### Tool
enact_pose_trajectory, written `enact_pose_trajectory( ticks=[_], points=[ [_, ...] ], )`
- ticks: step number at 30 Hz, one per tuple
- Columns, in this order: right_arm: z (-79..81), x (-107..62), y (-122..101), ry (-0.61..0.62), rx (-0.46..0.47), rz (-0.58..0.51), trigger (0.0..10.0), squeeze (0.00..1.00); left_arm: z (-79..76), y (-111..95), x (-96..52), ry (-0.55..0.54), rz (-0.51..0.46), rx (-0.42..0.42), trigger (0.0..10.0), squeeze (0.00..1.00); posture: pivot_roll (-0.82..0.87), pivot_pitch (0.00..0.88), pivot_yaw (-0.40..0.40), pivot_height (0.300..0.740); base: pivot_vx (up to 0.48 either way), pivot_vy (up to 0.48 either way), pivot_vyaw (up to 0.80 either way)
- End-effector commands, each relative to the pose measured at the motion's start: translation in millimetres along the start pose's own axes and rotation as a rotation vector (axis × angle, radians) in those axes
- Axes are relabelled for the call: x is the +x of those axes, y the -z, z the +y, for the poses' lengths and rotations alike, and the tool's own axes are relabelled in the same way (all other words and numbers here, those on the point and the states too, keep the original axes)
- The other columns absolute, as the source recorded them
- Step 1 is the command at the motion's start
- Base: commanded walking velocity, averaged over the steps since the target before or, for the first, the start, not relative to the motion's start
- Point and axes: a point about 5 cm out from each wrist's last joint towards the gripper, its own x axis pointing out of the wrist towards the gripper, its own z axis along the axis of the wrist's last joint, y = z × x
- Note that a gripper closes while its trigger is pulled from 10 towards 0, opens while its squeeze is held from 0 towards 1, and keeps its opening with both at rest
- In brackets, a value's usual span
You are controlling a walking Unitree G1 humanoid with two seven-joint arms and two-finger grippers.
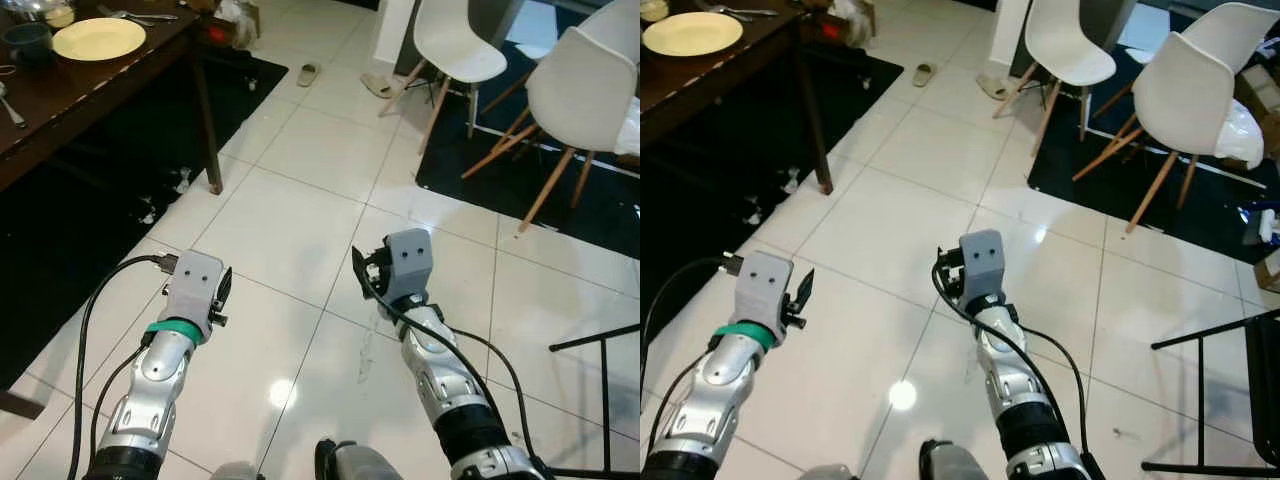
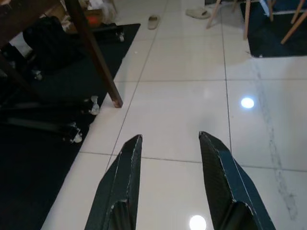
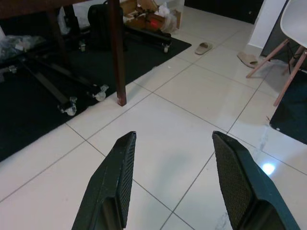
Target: Setting the table
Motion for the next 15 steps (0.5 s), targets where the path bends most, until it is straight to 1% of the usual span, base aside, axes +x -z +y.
enact_pose_trajectory(
  ticks=[1,2,4,5,6,7,8,9,10,12,15],
  points=[
    [-3.2,-1.2,4,0.018,0.003,0.017,10.0,0.00,1.4,5,-0.2,-0.006,0.018,0.007,10.0,0.00,0.15,0.000,0.005,0.740,0.000,0.000,0.00],
    [-3.8,-4.2,11,0.026,0.002,0.040,10.0,0.00,3.5,12,-0.7,-0.010,0.033,0.028,10.0,0.00,0.15,0.000,-0.022,0.740,0.000,0.000,0.00],
    [-4.3,-5.3,13,0.029,0.003,0.046,10.0,0.00,3.5,13,-1.1,-0.011,0.036,0.033,10.0,0.00,0.15,0.000,-0.022,0.740,0.000,0.000,0.00],
    [-3.5,-8.6,19,0.044,0.009,0.073,10.0,0.00,6.7,20,-4.3,-0.025,0.062,0.044,10.0,0.00,0.16,0.000,-0.041,0.740,0.000,0.000,0.00],
    [-3.5,-8.6,19,0.044,0.009,0.073,10.0,0.00,6.7,20,-4.3,-0.025,0.062,0.044,10.0,0.00,0.16,0.000,-0.041,0.740,0.000,0.000,0.00],
    [-2.5,-11.2,25,0.062,0.016,0.096,10.0,0.00,10.8,26,-7.9,-0.044,0.088,0.055,10.0,0.00,0.16,0.000,-0.040,0.740,0.000,0.000,0.00],
    [-2.6,-7.0,15,0.034,0.010,0.066,10.0,0.00,9.8,17,-4.4,-0.043,0.063,0.029,10.0,0.00,0.15,0.000,-0.061,0.740,0.000,0.000,0.00],
    [-2.6,-7.0,15,0.034,0.010,0.066,10.0,0.00,9.8,17,-4.4,-0.043,0.063,0.029,10.0,0.00,0.15,0.000,-0.061,0.740,0.000,0.000,0.00],
    [-2.3,-3.0,7,0.003,-0.003,0.037,10.0,0.00,7.1,8,-0.7,-0.035,0.033,0.011,10.0,0.00,0.15,0.000,-0.068,0.740,0.000,0.000,0.00],
    [-6.4,8.8,-6,-0.018,-0.043,0.003,10.0,0.00,1.8,-5,8.5,-0.022,-0.028,0.037,10.0,0.00,0.14,0.000,-0.083,0.740,0.000,0.000,0.00],
    [-8.9,13.3,-10,-0.011,-0.050,-0.002,10.0,0.00,1.3,-9,12.3,-0.029,-0.046,0.040,10.0,0.00,0.12,0.000,-0.090,0.740,0.000,0.000,0.00]
  ],
)
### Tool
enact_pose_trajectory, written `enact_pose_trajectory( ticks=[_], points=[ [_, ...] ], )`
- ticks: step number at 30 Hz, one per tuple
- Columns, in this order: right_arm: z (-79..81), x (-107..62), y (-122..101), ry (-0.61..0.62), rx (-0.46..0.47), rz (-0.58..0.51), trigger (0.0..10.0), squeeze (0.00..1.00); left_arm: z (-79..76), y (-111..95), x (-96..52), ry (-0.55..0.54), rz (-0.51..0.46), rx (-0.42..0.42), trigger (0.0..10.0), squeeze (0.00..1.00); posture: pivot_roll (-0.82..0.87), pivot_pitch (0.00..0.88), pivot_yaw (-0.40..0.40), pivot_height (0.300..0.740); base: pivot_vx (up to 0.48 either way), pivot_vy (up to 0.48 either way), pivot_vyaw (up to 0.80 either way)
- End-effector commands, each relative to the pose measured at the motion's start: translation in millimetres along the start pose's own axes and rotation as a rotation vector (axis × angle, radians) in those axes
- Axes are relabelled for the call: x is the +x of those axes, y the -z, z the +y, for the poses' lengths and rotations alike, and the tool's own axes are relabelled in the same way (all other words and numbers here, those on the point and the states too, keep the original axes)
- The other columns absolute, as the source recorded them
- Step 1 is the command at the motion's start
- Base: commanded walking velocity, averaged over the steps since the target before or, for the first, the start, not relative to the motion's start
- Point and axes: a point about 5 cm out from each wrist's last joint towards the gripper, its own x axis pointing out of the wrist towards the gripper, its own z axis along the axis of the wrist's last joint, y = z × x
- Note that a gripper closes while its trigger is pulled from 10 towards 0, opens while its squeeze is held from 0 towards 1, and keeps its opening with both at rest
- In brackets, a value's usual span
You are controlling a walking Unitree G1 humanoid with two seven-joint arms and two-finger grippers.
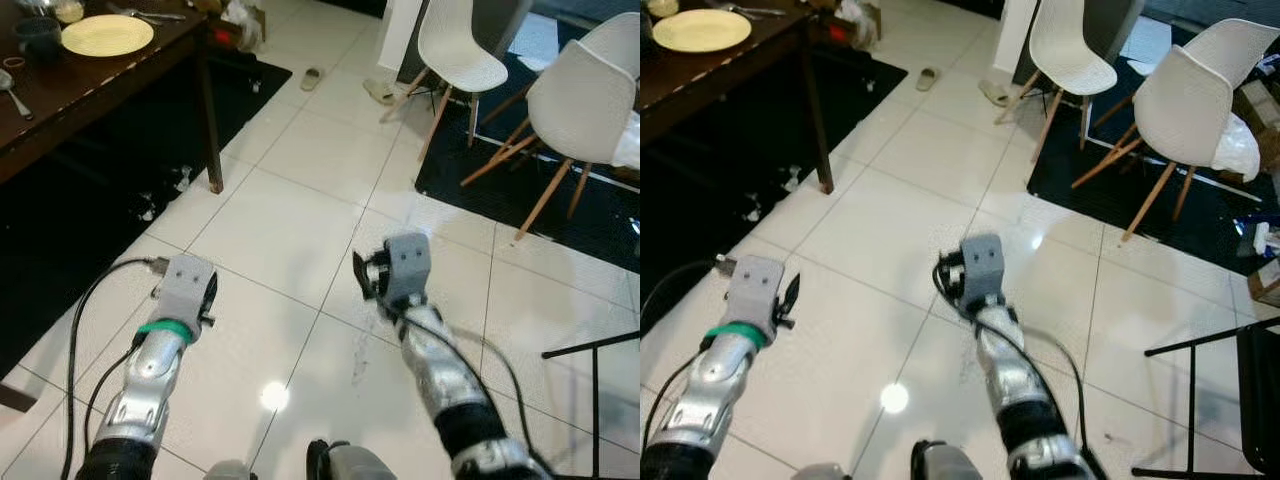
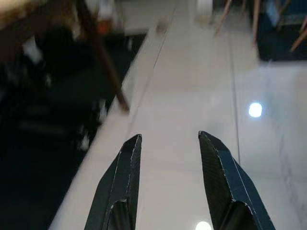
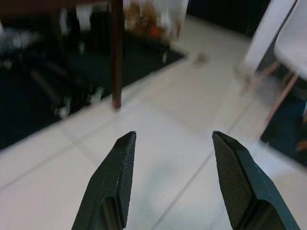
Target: Setting the table
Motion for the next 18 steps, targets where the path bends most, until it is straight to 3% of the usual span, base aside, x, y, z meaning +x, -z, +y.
enact_pose_trajectory(
  ticks=[1,8,11,14,17,18],
  points=[
    [-3.2,-5.8,12,0.011,0.004,0.049,10.0,0.00,-2.5,5,-1.9,0.003,0.014,0.001,10.0,0.00,0.12,0.000,-0.090,0.740,0.000,0.000,0.00],
    [-0.3,-22.2,20,0.020,0.009,0.054,10.0,0.00,-9.0,2,-2.9,-0.007,-0.004,-0.058,10.0,0.00,0.07,0.000,-0.069,0.740,0.000,0.000,0.00],
    [-1.9,-21.3,18,0.032,0.018,0.045,10.0,0.00,-9.5,3,-2.5,-0.018,0.000,-0.062,10.0,0.00,0.07,0.000,-0.069,0.740,0.000,0.000,0.00],
    [-20.1,-10.6,5,0.083,0.020,0.005,10.0,0.00,-13.4,-10,1.6,-0.044,-0.031,-0.066,10.0,0.00,0.08,0.000,-0.057,0.740,0.000,0.000,0.00],
    [-22.1,-9.3,1,0.091,0.021,-0.005,10.0,0.00,-13.2,-12,2.2,-0.035,-0.042,-0.063,10.0,0.00,0.08,0.000,-0.057,0.740,0.000,0.000,0.00],
    [-23.2,-8.6,0,0.095,0.016,-0.010,10.0,0.00,-11.9,-15,3.0,-0.029,-0.051,-0.043,10.0,0.00,0.08,0.000,-0.014,0.740,0.000,0.000,0.00]
  ],
)
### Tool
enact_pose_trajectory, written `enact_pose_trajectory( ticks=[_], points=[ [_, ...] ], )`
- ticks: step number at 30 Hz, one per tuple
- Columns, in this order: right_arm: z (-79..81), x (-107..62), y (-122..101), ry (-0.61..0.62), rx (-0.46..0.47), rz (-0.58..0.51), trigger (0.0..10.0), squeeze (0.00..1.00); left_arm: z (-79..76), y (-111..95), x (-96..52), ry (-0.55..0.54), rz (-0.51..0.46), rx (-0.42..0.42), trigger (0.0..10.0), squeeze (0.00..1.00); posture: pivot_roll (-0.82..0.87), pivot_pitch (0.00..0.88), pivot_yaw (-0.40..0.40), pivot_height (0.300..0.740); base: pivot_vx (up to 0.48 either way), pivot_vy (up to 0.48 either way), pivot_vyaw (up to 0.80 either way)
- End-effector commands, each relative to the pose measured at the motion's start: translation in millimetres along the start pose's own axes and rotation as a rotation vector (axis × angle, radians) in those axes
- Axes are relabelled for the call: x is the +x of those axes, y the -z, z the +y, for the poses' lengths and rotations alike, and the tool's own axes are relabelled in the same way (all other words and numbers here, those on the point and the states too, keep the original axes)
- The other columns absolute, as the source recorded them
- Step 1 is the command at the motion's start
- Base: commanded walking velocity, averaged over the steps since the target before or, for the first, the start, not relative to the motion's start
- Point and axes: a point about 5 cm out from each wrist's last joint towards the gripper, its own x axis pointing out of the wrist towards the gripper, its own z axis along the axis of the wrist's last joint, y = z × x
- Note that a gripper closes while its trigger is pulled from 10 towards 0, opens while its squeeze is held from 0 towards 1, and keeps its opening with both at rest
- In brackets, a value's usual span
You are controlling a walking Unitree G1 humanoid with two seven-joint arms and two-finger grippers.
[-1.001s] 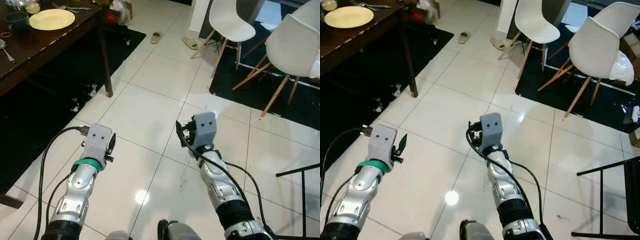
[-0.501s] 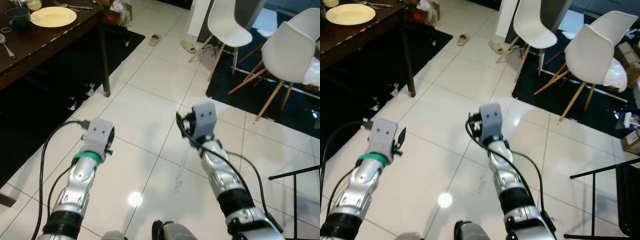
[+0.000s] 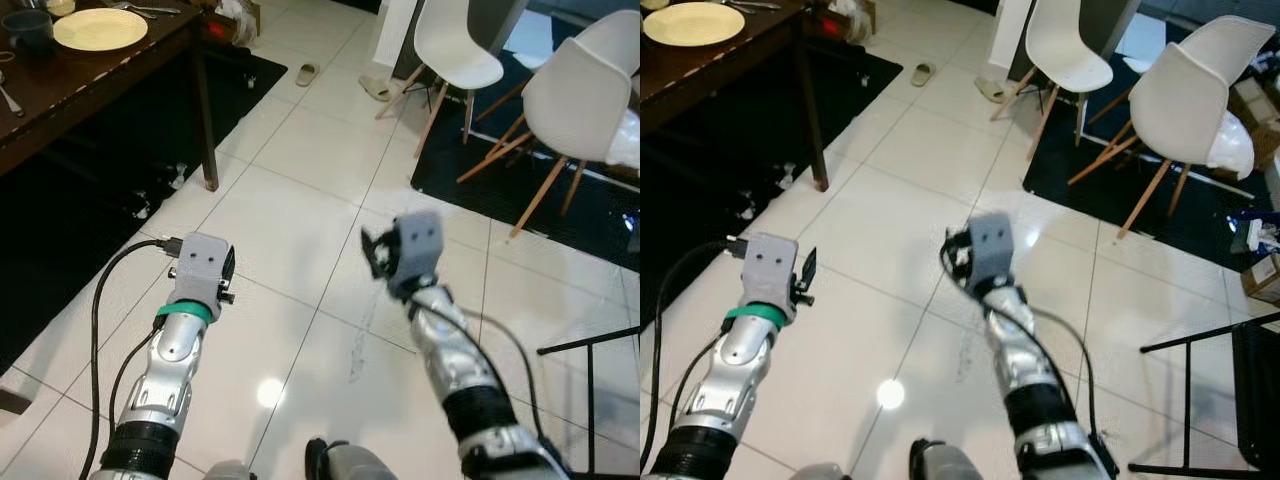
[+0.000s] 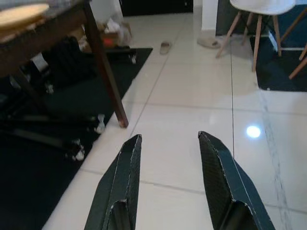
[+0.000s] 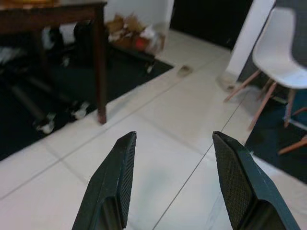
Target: Setting the table
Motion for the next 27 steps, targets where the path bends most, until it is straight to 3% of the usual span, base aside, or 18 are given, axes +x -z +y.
enact_pose_trajectory(
  ticks=[1,10,14,19,21,27],
  points=[
    [-3.3,-5.2,6,0.018,0.006,0.025,10.0,0.00,-1.9,-7,0.6,0.029,-0.017,0.013,10.0,0.00,0.09,0.000,-0.002,0.740,0.000,0.000,0.00],
    [6.5,-11.4,2,0.016,0.023,-0.009,10.0,0.00,4.6,-27,8.1,0.072,-0.063,-0.002,10.0,0.00,0.07,0.000,0.041,0.740,0.000,0.000,0.00],
    [6.9,-15.9,2,0.041,0.027,-0.019,10.0,0.00,-7.7,-36,18.5,0.135,-0.084,-0.024,10.0,0.00,0.04,0.000,0.070,0.740,0.000,0.000,0.00],
    [5.2,-17.5,3,0.046,0.026,-0.018,10.0,0.00,-10.9,-38,21.4,0.139,-0.076,-0.052,10.0,0.00,0.03,0.000,0.065,0.740,0.000,0.000,0.00],
    [4.8,-18.5,10,0.046,0.036,0.014,10.0,0.00,-11.5,-30,18.5,0.113,-0.059,-0.058,10.0,0.00,0.04,0.000,0.007,0.740,0.000,0.000,0.00],
    [10.9,-15.6,10,-0.017,0.025,0.039,10.0,0.00,-17.3,-30,18.0,0.085,-0.065,-0.067,10.0,0.00,0.03,0.000,-0.005,0.740,0.000,0.000,0.00]
  ],
)
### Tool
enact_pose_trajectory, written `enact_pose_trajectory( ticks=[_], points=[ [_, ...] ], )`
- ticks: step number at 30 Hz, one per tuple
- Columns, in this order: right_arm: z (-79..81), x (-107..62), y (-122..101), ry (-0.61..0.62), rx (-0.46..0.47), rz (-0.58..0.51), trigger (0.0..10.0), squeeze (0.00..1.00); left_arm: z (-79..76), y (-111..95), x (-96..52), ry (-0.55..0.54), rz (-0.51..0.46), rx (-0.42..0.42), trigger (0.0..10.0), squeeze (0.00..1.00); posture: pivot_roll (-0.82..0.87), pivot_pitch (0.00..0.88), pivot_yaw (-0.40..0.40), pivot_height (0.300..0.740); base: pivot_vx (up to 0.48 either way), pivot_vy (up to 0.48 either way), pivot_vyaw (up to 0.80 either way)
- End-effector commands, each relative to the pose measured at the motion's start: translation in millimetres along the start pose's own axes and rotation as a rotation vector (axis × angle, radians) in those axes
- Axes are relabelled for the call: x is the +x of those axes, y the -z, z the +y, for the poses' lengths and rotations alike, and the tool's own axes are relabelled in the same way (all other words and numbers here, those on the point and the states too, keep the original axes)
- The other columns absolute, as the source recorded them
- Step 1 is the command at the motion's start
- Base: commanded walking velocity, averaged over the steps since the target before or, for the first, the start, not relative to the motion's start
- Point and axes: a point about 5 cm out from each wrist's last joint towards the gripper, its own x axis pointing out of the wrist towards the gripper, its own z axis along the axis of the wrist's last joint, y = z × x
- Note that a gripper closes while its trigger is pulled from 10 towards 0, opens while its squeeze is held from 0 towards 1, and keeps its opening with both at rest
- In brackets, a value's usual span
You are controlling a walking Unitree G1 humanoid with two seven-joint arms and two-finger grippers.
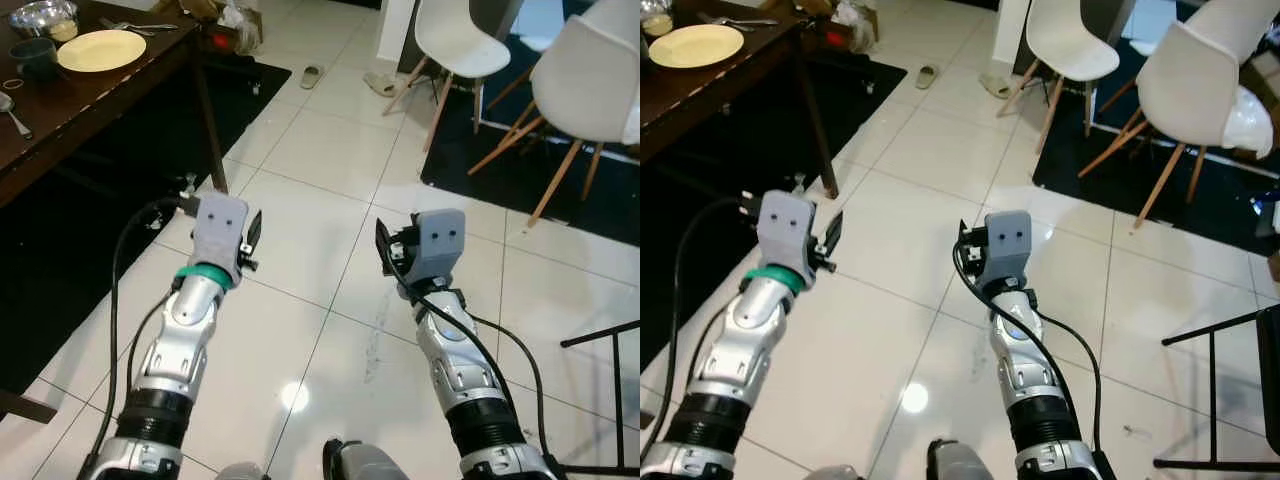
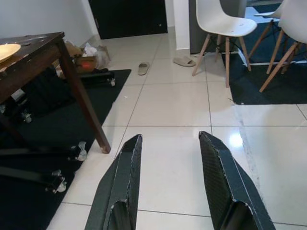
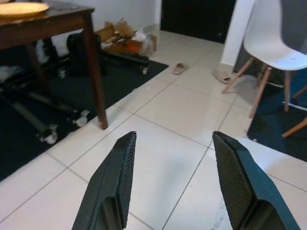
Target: Setting the table
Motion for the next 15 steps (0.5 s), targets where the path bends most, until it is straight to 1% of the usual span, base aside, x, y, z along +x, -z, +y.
enact_pose_trajectory(
  ticks=[1,7,8,12,15],
  points=[
    [3.9,1.3,1,-0.017,0.000,0.018,10.0,0.00,-5.0,2,1.0,0.007,0.000,0.016,10.0,0.00,0.03,0.000,-0.005,0.740,0.000,0.000,0.00],
    [7.8,0.6,1,0.002,0.019,0.017,10.0,0.00,-7.5,1,4.9,0.019,-0.001,0.021,10.0,0.00,0.03,0.000,-0.002,0.740,0.000,0.000,0.00],
    [12.7,-2.4,3,0.010,0.033,0.021,10.0,0.00,-7.5,0,6.3,0.026,-0.010,0.030,10.0,0.00,0.02,0.000,0.008,0.740,0.000,0.000,0.00],
    [14.0,-3.7,4,0.012,0.037,0.023,10.0,0.00,-8.2,-1,6.1,0.032,-0.014,0.040,10.0,0.00,0.02,0.000,0.012,0.740,0.000,0.000,0.00],
    [10.8,-6.5,7,0.030,0.040,0.033,10.0,0.00,-13.4,0,3.6,0.065,-0.022,0.059,10.0,0.00,0.01,0.000,0.019,0.740,0.000,0.000,0.00]
  ],
)
